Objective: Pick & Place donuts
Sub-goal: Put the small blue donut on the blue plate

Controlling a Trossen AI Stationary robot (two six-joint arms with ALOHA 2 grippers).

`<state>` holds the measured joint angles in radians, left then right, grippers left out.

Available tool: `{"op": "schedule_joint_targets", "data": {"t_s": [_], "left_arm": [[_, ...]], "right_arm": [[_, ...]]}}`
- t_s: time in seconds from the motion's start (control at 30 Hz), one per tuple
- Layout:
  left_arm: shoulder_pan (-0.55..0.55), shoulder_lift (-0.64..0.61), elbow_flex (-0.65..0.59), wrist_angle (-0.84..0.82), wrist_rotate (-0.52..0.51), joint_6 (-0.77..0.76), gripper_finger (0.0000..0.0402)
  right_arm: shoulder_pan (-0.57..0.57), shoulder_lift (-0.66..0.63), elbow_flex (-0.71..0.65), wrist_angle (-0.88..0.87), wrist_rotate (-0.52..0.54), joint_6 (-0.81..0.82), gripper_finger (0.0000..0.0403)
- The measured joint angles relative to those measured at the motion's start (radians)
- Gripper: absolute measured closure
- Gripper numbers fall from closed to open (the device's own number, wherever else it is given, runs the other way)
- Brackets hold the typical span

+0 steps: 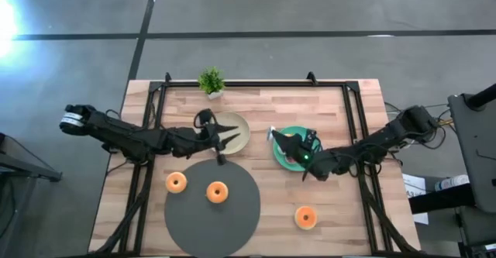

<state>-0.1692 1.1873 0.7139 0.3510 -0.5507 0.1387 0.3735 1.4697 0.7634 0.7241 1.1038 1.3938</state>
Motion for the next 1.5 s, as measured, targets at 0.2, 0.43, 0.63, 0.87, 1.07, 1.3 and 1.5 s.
{"op": "schedule_joint_targets", "data": {"t_s": [0.2, 0.43, 0.63, 0.87, 1.07, 1.3, 1.5], "left_arm": [[0.000, 0.157, 0.017, 0.141, -0.031, 0.071, 0.0323], [0.014, 0.279, 0.082, 0.316, -0.072, 0.071, 0.0323], [0.016, 0.331, 0.114, 0.327, -0.045, 0.047, 0.0323], [0.015, 0.338, 0.136, 0.335, -0.036, 0.062, 0.0285], [0.018, 0.372, 0.171, 0.334, -0.059, 0.100, 0.0248], [0.023, 0.409, 0.204, 0.332, -0.106, 0.114, 0.0243], [0.035, 0.419, 0.227, 0.330, -0.106, 0.141, 0.0248]], "right_arm": [[-0.019, 0.080, 0.061, 0.081, 0.077, 0.030, 0.0394], [-0.024, 0.146, 0.121, 0.085, 0.097, 0.123, 0.0394], [-0.029, 0.139, 0.119, 0.088, 0.105, 0.123, 0.0394], [-0.039, 0.125, 0.105, 0.088, 0.111, 0.138, 0.0394], [-0.060, 0.134, 0.113, 0.091, 0.123, 0.161, 0.0394], [-0.064, 0.134, 0.113, 0.093, 0.122, 0.165, 0.0390], [-0.064, 0.134, 0.111, 0.092, 0.119, 0.170, 0.0389]]}}
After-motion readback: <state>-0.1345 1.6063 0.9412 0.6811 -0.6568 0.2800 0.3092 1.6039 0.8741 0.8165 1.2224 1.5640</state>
